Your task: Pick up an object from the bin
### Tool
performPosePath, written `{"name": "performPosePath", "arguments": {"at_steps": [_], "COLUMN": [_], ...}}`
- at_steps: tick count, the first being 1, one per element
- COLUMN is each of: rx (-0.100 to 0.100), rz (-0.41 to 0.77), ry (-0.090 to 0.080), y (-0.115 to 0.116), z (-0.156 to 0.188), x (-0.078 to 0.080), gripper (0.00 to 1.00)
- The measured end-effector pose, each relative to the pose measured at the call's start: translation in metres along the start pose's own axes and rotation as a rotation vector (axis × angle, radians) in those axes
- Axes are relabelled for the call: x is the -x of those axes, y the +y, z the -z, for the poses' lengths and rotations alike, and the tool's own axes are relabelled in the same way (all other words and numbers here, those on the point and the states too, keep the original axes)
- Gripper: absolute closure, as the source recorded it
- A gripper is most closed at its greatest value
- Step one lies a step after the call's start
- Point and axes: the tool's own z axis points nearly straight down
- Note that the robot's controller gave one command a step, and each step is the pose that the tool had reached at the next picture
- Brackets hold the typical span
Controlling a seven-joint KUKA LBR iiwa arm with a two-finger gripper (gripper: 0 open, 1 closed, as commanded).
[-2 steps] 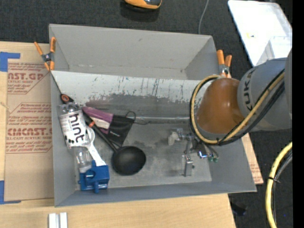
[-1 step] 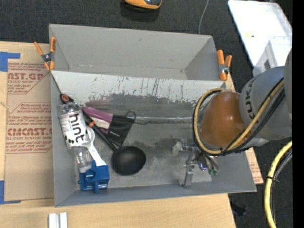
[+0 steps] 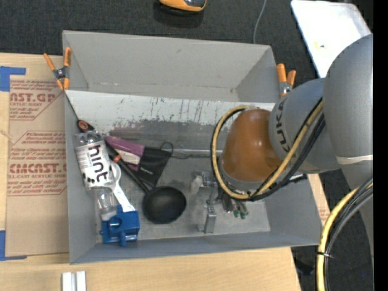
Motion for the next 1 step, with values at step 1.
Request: {"name": "performPosePath", "arguments": {"at_steps": [1], "rx": [-0.010], "rz": [-0.052], "ry": [-0.007], "y": [-0.0152], "z": [-0.0001], "x": [0.0314], "gripper": [0.00]}}
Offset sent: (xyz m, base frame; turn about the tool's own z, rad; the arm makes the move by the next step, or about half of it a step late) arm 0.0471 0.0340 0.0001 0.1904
